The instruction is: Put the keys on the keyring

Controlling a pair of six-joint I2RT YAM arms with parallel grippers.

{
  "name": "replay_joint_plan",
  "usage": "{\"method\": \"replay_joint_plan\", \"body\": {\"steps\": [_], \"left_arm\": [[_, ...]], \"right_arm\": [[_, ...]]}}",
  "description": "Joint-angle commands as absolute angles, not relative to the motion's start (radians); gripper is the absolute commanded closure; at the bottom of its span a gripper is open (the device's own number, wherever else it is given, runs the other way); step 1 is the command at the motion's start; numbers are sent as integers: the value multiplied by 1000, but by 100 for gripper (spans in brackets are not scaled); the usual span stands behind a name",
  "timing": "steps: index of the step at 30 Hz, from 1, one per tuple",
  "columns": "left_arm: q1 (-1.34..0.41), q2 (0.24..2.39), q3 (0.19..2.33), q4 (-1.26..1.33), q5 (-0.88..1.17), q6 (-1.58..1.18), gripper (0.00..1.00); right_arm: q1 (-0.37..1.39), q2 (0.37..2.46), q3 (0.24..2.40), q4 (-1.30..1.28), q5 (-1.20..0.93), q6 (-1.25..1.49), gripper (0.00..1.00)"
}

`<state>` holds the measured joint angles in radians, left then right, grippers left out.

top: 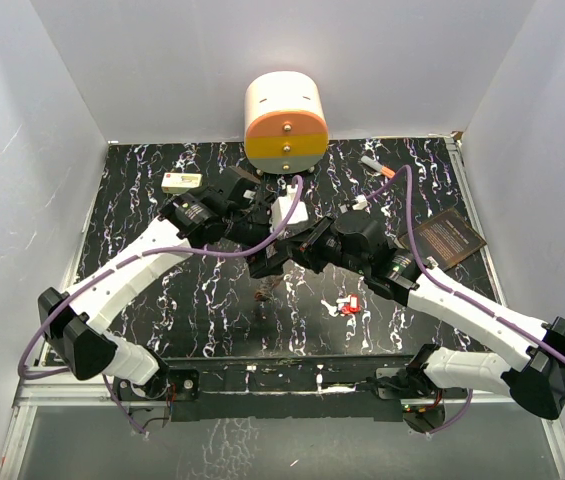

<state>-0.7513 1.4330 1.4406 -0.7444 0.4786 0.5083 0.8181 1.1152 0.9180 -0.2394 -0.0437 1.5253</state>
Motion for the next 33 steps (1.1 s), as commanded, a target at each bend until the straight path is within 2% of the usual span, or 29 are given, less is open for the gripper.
{"method": "replay_joint_plan", "body": {"steps": [1, 8, 18, 21, 25, 27, 30, 33], "left_arm": [[-756, 1373, 1482, -786, 416, 572, 6], [-757, 1315, 1456, -726, 326, 591, 5], [-756, 1298, 1448, -735, 323, 576, 7], [-756, 1307, 1469, -742, 359, 529, 12], [-756, 1319, 1479, -747, 390, 447, 24], [-756, 1306, 1465, -746, 397, 451, 27], [-756, 1297, 1437, -739, 378, 477, 25], [-756, 1295, 1411, -717, 384, 505, 12]], "right_arm": [[824, 1078, 933, -139, -20, 1548, 92], [824, 1080, 931, -137, -23, 1553, 92], [824, 1069, 920, -135, -5, 1562, 92], [825, 1074, 921, -128, 0, 1565, 92], [825, 1080, 924, -123, 3, 1564, 92], [825, 1077, 920, -123, 6, 1562, 92], [825, 1068, 915, -124, 12, 1562, 92], [825, 1065, 917, -123, 10, 1564, 92]]}}
